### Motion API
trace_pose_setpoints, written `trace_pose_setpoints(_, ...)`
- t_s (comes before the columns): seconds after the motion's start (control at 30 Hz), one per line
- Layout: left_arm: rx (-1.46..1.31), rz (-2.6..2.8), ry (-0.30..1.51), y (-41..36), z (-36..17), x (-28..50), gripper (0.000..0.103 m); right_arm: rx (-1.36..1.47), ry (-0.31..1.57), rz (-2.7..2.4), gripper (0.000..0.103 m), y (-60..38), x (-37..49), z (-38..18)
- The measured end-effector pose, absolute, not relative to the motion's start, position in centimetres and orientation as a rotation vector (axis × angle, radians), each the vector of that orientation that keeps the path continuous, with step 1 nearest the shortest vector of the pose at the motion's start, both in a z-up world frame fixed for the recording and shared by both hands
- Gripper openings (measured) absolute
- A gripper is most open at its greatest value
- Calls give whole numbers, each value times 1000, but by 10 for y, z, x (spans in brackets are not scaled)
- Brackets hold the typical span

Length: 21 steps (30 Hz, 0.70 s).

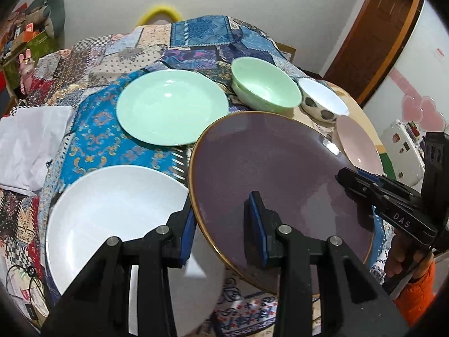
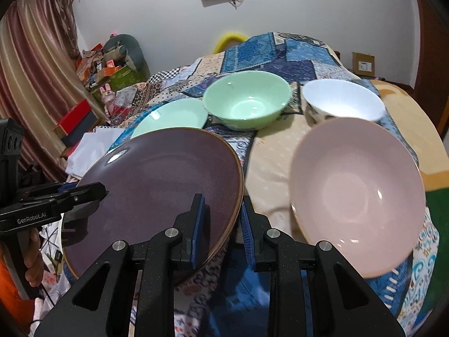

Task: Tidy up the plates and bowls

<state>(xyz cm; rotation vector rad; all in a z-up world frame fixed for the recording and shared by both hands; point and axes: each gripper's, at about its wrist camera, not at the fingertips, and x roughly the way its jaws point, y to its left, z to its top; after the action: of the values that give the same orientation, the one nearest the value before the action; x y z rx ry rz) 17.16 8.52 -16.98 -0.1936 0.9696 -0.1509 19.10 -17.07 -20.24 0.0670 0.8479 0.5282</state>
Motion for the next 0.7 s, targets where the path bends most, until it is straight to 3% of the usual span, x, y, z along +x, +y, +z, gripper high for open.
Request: trace_pose_setpoints(0.7, -177, -206, 1054, 55, -201, 171, 36, 88, 916, 459, 23, -200, 176, -227)
